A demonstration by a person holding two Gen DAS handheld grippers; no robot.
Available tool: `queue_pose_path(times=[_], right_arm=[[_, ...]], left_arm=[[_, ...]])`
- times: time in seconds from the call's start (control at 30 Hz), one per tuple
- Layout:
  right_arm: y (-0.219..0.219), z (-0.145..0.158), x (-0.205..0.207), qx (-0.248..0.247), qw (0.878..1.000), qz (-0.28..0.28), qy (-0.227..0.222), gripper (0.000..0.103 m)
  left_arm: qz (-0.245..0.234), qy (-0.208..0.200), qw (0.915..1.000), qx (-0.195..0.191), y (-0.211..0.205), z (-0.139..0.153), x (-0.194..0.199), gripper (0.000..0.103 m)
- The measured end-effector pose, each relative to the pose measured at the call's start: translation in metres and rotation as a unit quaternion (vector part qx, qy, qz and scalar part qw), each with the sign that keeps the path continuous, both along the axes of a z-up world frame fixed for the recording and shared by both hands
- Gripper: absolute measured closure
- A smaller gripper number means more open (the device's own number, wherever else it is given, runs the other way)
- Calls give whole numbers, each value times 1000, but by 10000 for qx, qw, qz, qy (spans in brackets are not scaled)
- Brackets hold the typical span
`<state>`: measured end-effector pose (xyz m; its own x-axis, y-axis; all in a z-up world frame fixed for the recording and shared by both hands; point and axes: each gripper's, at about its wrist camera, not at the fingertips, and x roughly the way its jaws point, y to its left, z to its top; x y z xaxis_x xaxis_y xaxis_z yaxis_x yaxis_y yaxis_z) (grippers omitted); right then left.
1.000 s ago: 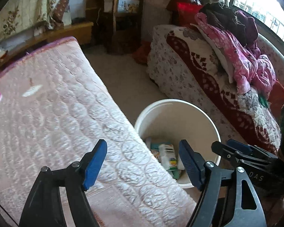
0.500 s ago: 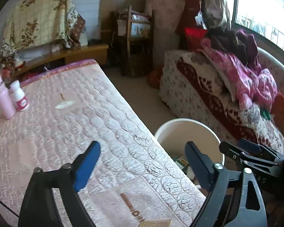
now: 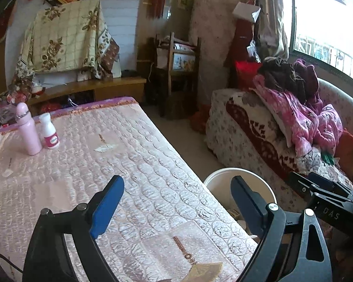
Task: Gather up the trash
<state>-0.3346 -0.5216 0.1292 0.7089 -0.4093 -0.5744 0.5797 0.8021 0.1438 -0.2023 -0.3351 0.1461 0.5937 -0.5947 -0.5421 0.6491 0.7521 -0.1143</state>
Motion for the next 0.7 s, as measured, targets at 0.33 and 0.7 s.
queue_pose_path(times=[0.33, 0.7], right_arm=[[21, 19, -4, -219, 9997, 68, -115, 23], [33, 31, -6, -358, 9991, 82, -218, 23]], left_arm=[[51, -270, 9996, -97, 16, 11, -10, 11], [130, -327, 9992, -188, 23, 13, -10, 11]])
